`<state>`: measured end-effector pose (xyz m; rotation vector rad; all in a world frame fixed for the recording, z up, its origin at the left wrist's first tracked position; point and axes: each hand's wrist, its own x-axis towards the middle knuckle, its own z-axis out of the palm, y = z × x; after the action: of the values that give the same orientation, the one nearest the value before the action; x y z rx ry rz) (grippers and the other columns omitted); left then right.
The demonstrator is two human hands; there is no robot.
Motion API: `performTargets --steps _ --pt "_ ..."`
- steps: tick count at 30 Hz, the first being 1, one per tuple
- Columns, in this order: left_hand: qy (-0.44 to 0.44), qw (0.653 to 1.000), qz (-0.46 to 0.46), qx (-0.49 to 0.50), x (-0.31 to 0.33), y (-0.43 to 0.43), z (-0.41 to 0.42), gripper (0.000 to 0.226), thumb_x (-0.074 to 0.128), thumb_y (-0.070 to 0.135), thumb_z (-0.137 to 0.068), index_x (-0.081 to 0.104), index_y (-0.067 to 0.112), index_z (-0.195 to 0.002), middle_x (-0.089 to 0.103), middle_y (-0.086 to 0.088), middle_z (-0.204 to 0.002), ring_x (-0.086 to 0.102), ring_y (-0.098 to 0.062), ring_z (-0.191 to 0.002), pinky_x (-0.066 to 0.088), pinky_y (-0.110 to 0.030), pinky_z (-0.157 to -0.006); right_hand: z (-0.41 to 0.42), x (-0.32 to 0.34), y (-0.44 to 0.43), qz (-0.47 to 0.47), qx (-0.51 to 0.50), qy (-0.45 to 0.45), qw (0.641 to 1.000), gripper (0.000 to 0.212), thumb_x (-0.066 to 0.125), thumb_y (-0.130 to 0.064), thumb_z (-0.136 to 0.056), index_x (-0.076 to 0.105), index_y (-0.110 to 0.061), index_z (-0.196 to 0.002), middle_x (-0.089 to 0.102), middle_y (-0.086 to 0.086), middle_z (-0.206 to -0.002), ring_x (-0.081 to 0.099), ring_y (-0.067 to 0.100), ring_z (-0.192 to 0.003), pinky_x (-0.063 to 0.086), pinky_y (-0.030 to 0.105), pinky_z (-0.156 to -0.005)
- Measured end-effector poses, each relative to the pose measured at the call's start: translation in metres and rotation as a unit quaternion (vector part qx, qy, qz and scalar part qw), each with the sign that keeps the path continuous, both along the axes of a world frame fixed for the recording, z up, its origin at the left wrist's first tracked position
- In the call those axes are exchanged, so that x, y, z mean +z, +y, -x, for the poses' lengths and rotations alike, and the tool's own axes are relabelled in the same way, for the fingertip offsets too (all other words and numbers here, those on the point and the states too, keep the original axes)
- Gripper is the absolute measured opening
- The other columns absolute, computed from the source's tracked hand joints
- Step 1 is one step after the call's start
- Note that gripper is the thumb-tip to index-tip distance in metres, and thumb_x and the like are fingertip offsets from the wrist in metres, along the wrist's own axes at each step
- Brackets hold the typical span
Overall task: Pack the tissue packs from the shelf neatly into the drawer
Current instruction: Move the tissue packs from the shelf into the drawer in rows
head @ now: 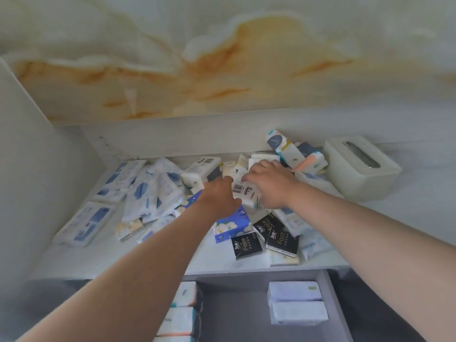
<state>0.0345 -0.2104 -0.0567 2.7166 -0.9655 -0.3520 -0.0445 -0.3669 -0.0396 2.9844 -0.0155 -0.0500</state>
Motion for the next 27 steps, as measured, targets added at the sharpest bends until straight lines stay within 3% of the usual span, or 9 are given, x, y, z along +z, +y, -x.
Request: performTargets --steps 3,5,7,11,13,16,21,24,27 --pt "-0.013 0.994 -0.111 0.0 -0.013 -0.014 -0.006 0.067 0.056 0.057 -0.086 0.039 0.015 -0.136 0.055 -0.007 -0.131 0.051 -0.03 -0.123 0.037 -0.042 -0.102 -0.018 -0.019 0.004 0.066 0.04 -0.002 0.997 0.067 0.069 -0.048 -0.076 0.049 -0.027 -0.137 0.04 0.007 -0.142 0.032 0.027 -0.133 0.022 0.042 -0.108" --pt "-0.003 0.996 -0.09 0.004 -0.018 -0.018 -0.01 0.068 0.057 0.058 -0.084 0.04 0.017 -0.136 0.057 -0.004 -0.129 0.052 -0.028 -0.122 0.035 -0.041 -0.104 -0.027 -0.027 0.005 0.092 0.049 -0.017 0.994 0.062 0.071 -0.042 -0.078 0.052 -0.025 -0.134 0.04 0.007 -0.141 0.03 0.027 -0.134 0.023 0.041 -0.107" --pt "0.003 1.0 -0.01 0.017 -0.018 -0.015 -0.016 0.072 0.063 0.055 -0.081 0.04 0.019 -0.139 0.055 -0.003 -0.133 0.051 -0.026 -0.124 0.037 -0.037 -0.103 -0.033 -0.03 0.005 0.074 0.041 -0.038 0.996 0.058 0.069 -0.038 -0.081 0.052 -0.024 -0.134 0.043 0.006 -0.14 0.031 0.027 -0.133 0.024 0.04 -0.104" --pt "-0.002 0.984 0.171 0.039 -0.016 0.001 -0.024 0.092 0.082 0.052 -0.066 0.041 0.024 -0.143 0.047 -0.004 -0.138 0.049 -0.022 -0.125 0.041 -0.033 -0.104 -0.037 -0.029 0.0 -0.038 0.024 -0.07 0.997 0.066 0.064 -0.044 -0.086 0.042 -0.028 -0.146 0.042 0.001 -0.146 0.032 0.026 -0.134 0.026 0.042 -0.105" --pt "-0.017 0.972 0.233 0.029 -0.014 0.009 -0.027 0.091 0.089 0.041 -0.06 0.045 0.024 -0.139 0.046 -0.004 -0.132 0.052 -0.02 -0.117 0.043 -0.031 -0.101 -0.036 -0.025 0.002 -0.086 0.013 -0.09 0.992 0.069 0.062 -0.053 -0.087 0.039 -0.029 -0.148 0.043 0.0 -0.147 0.033 0.025 -0.135 0.025 0.043 -0.105" --pt "-0.045 0.954 0.297 0.01 -0.001 0.018 -0.027 0.083 0.089 0.03 -0.061 0.05 0.023 -0.135 0.045 -0.006 -0.128 0.053 -0.021 -0.111 0.046 -0.037 -0.098 -0.033 -0.019 0.014 -0.161 -0.021 -0.118 0.98 0.068 0.059 -0.052 -0.09 0.036 -0.032 -0.15 0.05 -0.001 -0.143 0.037 0.025 -0.133 0.027 0.041 -0.102" --pt "-0.096 0.938 0.331 0.031 0.03 0.045 -0.018 0.073 0.081 0.032 -0.068 0.048 0.031 -0.133 0.042 0.0 -0.122 0.047 -0.017 -0.11 0.043 -0.029 -0.09 -0.029 0.004 0.044 -0.334 -0.069 -0.156 0.927 0.06 0.068 -0.042 -0.087 0.047 -0.031 -0.142 0.06 0.003 -0.131 0.053 0.028 -0.121 0.041 0.044 -0.098" --pt "-0.088 0.933 0.339 0.086 0.044 0.07 -0.006 0.068 0.08 0.041 -0.066 0.05 0.035 -0.127 0.04 0.003 -0.116 0.049 -0.014 -0.105 0.047 -0.028 -0.089 -0.021 0.02 0.074 -0.436 -0.051 -0.126 0.89 0.074 0.075 -0.033 -0.079 0.041 -0.03 -0.145 0.056 -0.001 -0.135 0.057 0.018 -0.119 0.048 0.037 -0.097" --pt "-0.044 0.926 0.349 0.138 0.056 0.099 0.011 0.065 0.079 0.052 -0.063 0.054 0.035 -0.12 0.037 0.006 -0.116 0.053 -0.008 -0.101 0.045 -0.023 -0.086 -0.007 0.029 0.107 -0.469 -0.042 -0.109 0.875 0.073 0.081 -0.033 -0.07 0.046 -0.037 -0.133 0.065 -0.016 -0.115 0.063 0.005 -0.103 0.052 0.032 -0.09"
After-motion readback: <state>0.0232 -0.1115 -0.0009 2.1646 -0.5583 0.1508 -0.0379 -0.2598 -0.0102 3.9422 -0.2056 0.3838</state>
